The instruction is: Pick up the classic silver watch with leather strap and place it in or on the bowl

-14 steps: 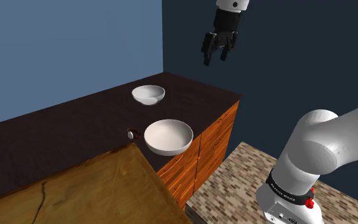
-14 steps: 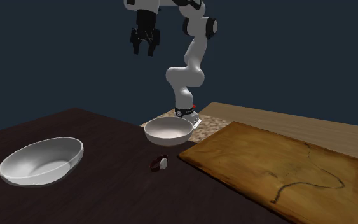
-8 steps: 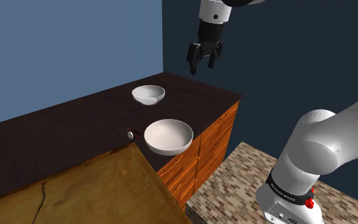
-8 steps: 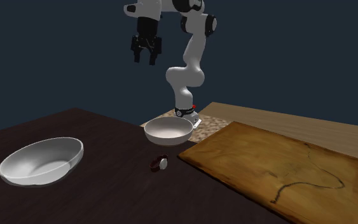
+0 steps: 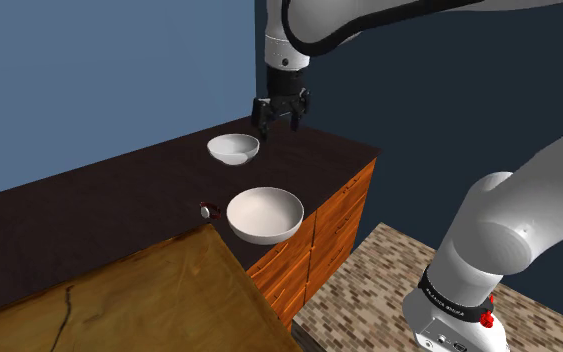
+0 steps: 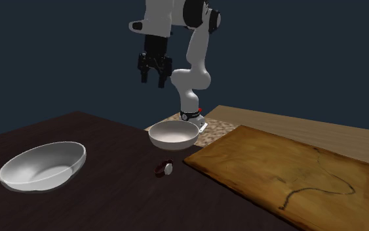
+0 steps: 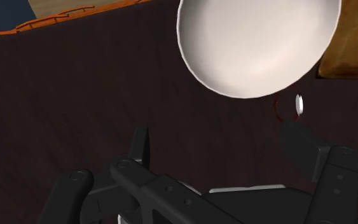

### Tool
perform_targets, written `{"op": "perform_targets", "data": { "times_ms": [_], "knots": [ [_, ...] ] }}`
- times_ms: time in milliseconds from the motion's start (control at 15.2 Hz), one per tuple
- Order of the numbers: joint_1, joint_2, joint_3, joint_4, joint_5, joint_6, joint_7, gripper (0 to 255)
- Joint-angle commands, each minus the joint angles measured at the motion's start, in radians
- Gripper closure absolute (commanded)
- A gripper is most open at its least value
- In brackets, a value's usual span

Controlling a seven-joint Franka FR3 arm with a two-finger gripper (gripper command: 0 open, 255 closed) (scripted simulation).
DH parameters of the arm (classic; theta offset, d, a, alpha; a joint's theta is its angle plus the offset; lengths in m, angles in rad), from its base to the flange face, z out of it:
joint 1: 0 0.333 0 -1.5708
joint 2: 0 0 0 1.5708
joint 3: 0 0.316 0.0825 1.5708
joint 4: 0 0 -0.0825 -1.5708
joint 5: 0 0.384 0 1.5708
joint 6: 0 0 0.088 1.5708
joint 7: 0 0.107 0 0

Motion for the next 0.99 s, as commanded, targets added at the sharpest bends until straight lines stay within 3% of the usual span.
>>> {"op": "perform_targets", "data": {
  "times_ms": [0,528,924],
  "knots": [
    [-0.001,0.069,0.031,0.029,-0.009,0.030,0.042,0],
    [0.004,0.365,0.136,0.175,-0.105,0.123,0.227,0],
    [0.046,0.612,0.169,0.341,-0.221,0.141,0.368,0]
  ]
}}
